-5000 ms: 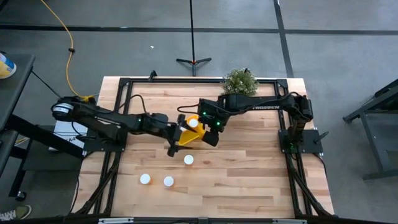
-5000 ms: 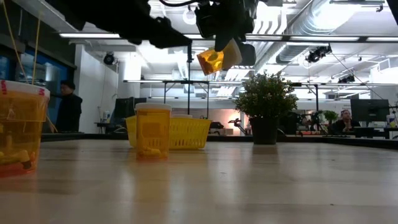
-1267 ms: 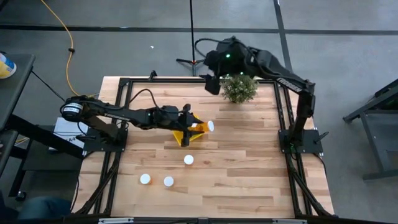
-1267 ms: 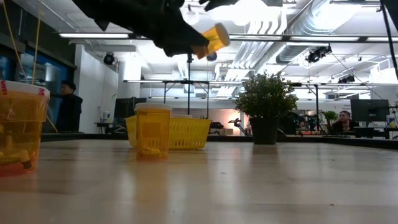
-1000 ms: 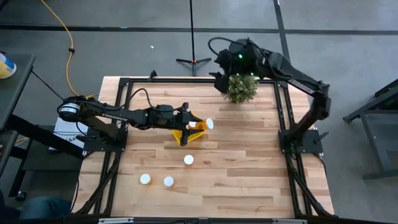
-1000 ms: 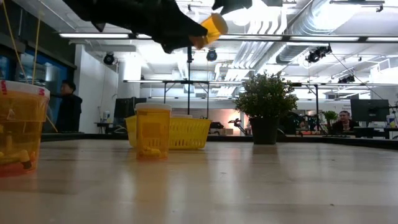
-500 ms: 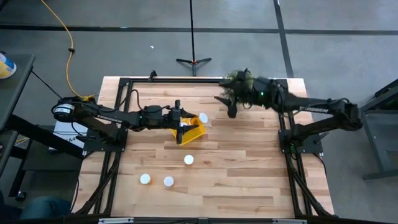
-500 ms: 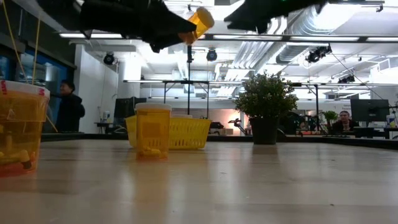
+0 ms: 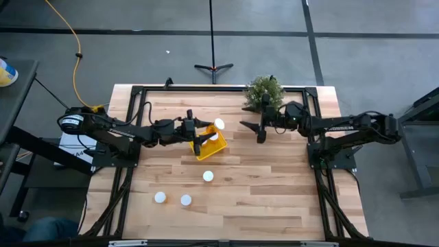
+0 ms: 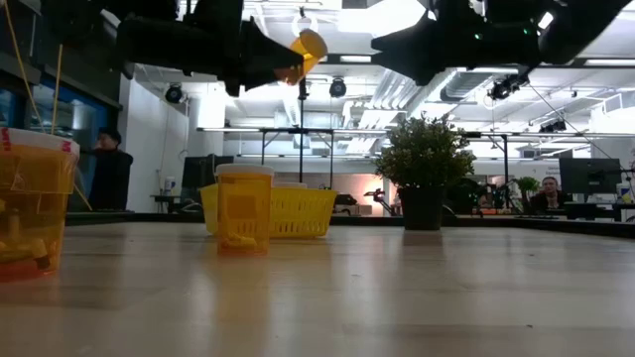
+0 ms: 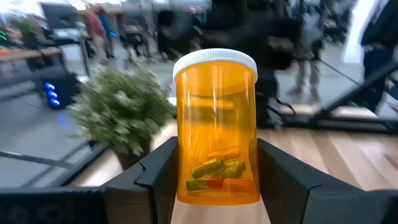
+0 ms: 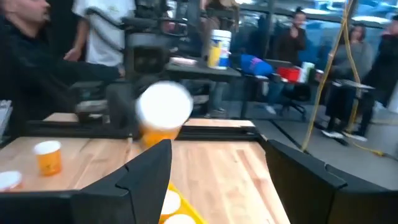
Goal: Pick and place pill bottles into a basket
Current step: Put the yellow pill bottle into the bin
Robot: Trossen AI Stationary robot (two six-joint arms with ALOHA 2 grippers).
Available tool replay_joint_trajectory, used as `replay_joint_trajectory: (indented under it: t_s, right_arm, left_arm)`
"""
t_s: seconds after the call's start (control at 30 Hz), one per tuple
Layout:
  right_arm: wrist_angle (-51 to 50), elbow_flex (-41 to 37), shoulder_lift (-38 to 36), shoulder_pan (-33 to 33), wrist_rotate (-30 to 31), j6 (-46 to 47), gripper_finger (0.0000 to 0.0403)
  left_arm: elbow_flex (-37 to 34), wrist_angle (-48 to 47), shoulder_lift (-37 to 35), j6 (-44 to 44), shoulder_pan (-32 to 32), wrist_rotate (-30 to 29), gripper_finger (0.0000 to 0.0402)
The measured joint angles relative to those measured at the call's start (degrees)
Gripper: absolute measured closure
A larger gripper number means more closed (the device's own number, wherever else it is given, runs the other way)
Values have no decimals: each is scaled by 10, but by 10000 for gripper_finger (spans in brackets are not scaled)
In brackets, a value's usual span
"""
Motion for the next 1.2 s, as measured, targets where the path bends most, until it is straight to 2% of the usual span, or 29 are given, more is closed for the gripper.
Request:
replay_joint_trajectory:
  t_s: [0.17, 0.3, 0.43, 0.6, 0.8, 0.9, 1.0, 1.2]
  right_arm:
    - [106, -18, 44, 0, -29, -27, 151]
    - [143, 5, 98, 0, -89, -28, 151]
    - [176, 26, 130, -1, -96, -5, 151]
    - [228, 50, 159, 0, -147, 14, 151]
    - [215, 105, 191, 4, -207, 20, 151]
    - [161, 132, 199, 1, -235, 8, 151]
    - [105, 148, 200, -1, -234, 5, 151]
    - [102, 166, 200, -1, -220, 10, 151]
  left_arm:
    - [1, 60, 16, 13, 0, 2, 181]
    - [5, 78, 26, 23, 0, 5, 181]
    - [5, 99, 25, 37, 0, 32, 181]
    - [6, 132, 25, 55, 3, 61, 181]
    - [6, 148, 25, 58, 15, 93, 181]
    - [6, 150, 25, 55, 20, 95, 181]
    - [6, 153, 25, 57, 19, 95, 181]
    - [6, 153, 25, 58, 19, 95, 181]
